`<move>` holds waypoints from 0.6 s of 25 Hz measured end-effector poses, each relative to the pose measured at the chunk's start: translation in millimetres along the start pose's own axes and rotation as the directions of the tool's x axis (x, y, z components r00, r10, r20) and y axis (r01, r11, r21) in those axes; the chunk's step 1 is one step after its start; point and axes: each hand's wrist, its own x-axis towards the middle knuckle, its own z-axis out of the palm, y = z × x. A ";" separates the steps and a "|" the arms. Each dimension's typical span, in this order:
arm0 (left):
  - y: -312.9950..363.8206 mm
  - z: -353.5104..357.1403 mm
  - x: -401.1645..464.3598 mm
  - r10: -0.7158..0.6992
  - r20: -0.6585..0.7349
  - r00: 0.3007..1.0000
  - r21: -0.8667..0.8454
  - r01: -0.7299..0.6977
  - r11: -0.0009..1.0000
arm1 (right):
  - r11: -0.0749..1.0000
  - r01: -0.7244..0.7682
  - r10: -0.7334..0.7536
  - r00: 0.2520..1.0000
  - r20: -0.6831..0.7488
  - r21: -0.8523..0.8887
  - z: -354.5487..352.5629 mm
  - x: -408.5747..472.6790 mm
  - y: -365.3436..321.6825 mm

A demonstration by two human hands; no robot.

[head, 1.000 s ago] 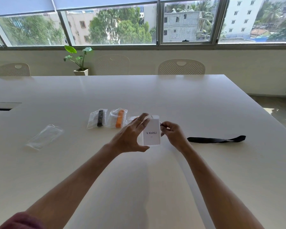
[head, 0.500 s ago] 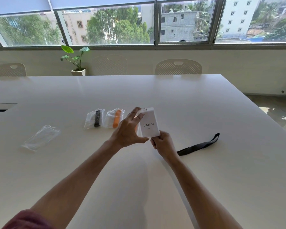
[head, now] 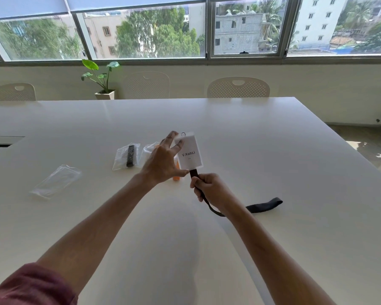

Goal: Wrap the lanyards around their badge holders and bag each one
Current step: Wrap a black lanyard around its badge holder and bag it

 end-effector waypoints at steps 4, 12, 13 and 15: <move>1.0 1.7 -2.6 0.039 0.041 0.998 0.052 -0.041 0.998 | 0.999 0.023 -0.027 0.995 0.095 0.041 -6.2 -10.6 -18.8; 12.7 10.5 -8.5 0.136 0.069 0.988 0.097 -0.143 0.985 | 0.952 0.062 -0.110 0.983 0.145 0.298 -26.6 -14.1 -57.0; 13.5 11.7 -9.8 0.152 0.075 0.985 0.095 -0.159 0.983 | 0.941 0.077 -0.131 0.981 0.144 0.329 -28.0 -14.5 -61.0; 13.9 13.4 -14.9 0.164 0.071 0.984 0.095 -0.170 0.981 | 0.918 0.115 -0.183 0.972 0.148 0.379 -30.2 -14.9 -70.7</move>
